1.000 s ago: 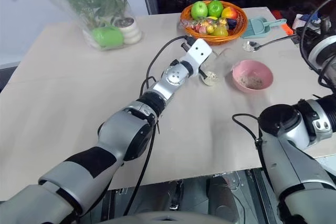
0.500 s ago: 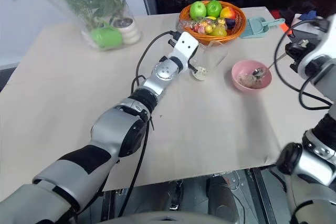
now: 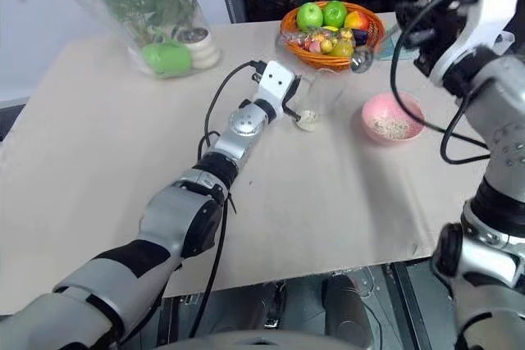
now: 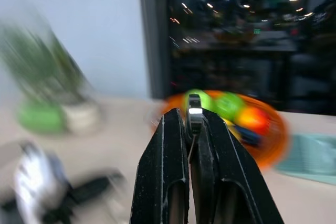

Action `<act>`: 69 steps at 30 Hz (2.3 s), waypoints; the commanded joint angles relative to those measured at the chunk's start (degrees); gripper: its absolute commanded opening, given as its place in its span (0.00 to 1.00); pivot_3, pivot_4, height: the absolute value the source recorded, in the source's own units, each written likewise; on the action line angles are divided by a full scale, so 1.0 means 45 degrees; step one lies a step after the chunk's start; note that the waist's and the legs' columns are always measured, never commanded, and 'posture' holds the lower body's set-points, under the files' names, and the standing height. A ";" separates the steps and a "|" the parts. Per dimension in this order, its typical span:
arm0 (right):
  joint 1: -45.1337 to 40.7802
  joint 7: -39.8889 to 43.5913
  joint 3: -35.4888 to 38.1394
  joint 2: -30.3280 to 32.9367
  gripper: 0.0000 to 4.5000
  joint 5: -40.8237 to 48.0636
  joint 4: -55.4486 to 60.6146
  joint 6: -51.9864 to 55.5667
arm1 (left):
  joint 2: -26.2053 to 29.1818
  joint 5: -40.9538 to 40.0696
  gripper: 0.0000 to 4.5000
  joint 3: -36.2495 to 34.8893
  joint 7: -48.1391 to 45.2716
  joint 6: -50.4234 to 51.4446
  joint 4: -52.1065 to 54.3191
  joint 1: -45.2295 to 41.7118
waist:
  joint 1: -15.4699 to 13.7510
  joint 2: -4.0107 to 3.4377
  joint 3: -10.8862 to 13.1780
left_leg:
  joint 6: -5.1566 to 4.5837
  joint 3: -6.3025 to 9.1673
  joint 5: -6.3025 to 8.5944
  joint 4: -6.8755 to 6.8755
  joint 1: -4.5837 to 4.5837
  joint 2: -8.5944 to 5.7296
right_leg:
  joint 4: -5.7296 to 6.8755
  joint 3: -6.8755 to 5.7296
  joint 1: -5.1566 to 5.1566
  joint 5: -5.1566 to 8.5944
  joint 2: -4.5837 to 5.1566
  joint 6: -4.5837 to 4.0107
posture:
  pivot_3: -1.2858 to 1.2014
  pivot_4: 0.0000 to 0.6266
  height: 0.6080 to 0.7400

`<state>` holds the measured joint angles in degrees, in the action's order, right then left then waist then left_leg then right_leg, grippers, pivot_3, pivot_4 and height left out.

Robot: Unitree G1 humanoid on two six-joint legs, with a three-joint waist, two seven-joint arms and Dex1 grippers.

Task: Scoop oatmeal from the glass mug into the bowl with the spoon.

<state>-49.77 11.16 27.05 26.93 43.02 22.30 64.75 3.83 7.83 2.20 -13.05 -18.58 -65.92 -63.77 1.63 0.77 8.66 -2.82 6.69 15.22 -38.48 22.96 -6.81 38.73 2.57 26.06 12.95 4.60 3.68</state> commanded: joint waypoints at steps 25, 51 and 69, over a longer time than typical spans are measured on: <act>0.1507 0.3563 -0.6048 0.0026 0.90 -0.2428 -0.0867 -0.4254 | 0.0251 -0.3522 0.00 -0.1621 -0.1327 -0.0380 0.7188 0.4633 | 0.0129 -0.0007 -0.0004 | 0.0001 0.0008 -0.0001 -0.0006 -0.0003 -0.0004 | -0.0003 -0.0011 0.0000 0.0000 -0.0001 0.0000 | 0.52 0.24 1.00; 1.1858 0.7116 -0.4738 0.1613 0.90 -0.3883 0.3292 -1.1850 | 0.2832 -0.5360 0.00 -0.4019 -0.2963 -0.1145 0.6261 0.7867 | -0.0185 0.0009 -0.0021 | 0.0002 0.0043 0.0001 -0.0022 -0.0108 0.0002 | -0.0044 -0.0045 -0.0142 -0.0001 -0.0013 0.0003 | 0.52 0.24 1.00; 1.3886 0.8004 -0.1785 0.2800 0.91 -0.3736 0.2390 -1.2348 | 0.4058 -0.7602 0.72 -0.3625 -0.4256 0.3741 1.4977 1.3391 | -0.0240 0.0011 -0.0021 | -0.0038 0.0059 0.0031 0.0031 -0.0241 0.0016 | -0.0178 -0.0057 -0.0318 -0.0014 -0.0023 0.0025 | 0.52 0.24 1.00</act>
<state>11.53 45.93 15.21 38.95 25.48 32.93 10.80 20.07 -23.07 -13.52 -30.31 -6.33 -5.96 -5.48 0.55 0.82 8.57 -3.00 6.96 15.37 -38.31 21.84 -6.73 37.90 2.32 24.58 12.89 4.51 3.79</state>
